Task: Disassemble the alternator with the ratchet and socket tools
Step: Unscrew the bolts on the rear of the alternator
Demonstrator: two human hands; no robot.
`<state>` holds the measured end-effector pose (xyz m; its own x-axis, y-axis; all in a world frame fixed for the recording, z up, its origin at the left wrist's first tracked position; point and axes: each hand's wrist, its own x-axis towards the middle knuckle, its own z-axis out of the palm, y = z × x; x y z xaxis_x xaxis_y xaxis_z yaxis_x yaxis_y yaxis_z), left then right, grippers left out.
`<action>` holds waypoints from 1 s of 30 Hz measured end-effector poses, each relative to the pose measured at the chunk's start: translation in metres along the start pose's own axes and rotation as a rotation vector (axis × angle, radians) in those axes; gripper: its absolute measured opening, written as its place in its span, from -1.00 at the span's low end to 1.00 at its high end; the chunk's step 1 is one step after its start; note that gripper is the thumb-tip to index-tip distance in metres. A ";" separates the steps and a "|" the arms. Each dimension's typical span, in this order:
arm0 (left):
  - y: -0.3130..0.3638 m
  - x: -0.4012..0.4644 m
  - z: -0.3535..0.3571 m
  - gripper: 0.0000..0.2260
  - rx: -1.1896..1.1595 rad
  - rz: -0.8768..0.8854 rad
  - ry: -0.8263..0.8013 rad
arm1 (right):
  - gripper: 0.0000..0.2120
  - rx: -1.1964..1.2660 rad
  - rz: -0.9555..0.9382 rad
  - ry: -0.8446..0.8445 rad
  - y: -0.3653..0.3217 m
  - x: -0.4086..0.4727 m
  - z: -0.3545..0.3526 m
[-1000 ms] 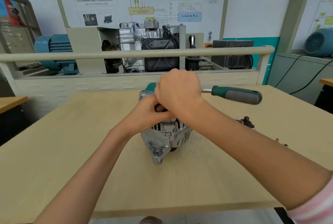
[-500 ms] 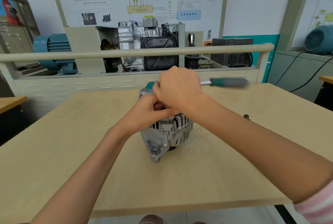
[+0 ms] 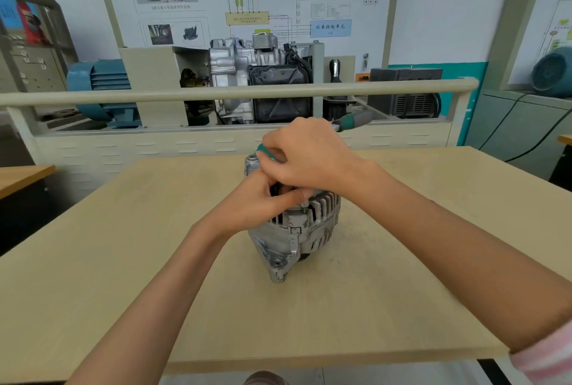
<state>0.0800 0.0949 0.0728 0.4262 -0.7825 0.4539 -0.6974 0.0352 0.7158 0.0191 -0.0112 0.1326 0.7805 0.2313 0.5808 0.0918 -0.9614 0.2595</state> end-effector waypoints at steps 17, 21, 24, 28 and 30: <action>-0.003 -0.001 0.000 -0.74 0.005 -0.026 0.012 | -0.59 0.127 0.087 0.089 0.005 -0.005 0.008; -0.005 0.000 -0.002 -0.79 -0.022 -0.008 0.006 | -0.58 0.098 0.038 0.054 0.002 -0.003 0.006; -0.005 0.003 0.002 -0.67 0.005 -0.021 0.015 | -0.62 0.012 0.165 0.040 0.000 -0.002 0.004; -0.009 0.003 0.007 -0.73 0.026 -0.016 0.092 | -0.62 -0.200 0.408 -0.019 -0.013 0.001 0.008; -0.010 0.002 0.007 -0.91 0.015 -0.054 0.112 | -0.59 -0.209 0.386 -0.018 -0.017 0.003 0.008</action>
<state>0.0841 0.0888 0.0626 0.5243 -0.7086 0.4723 -0.6801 -0.0146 0.7330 0.0244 0.0046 0.1238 0.7440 -0.1432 0.6527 -0.3340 -0.9257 0.1777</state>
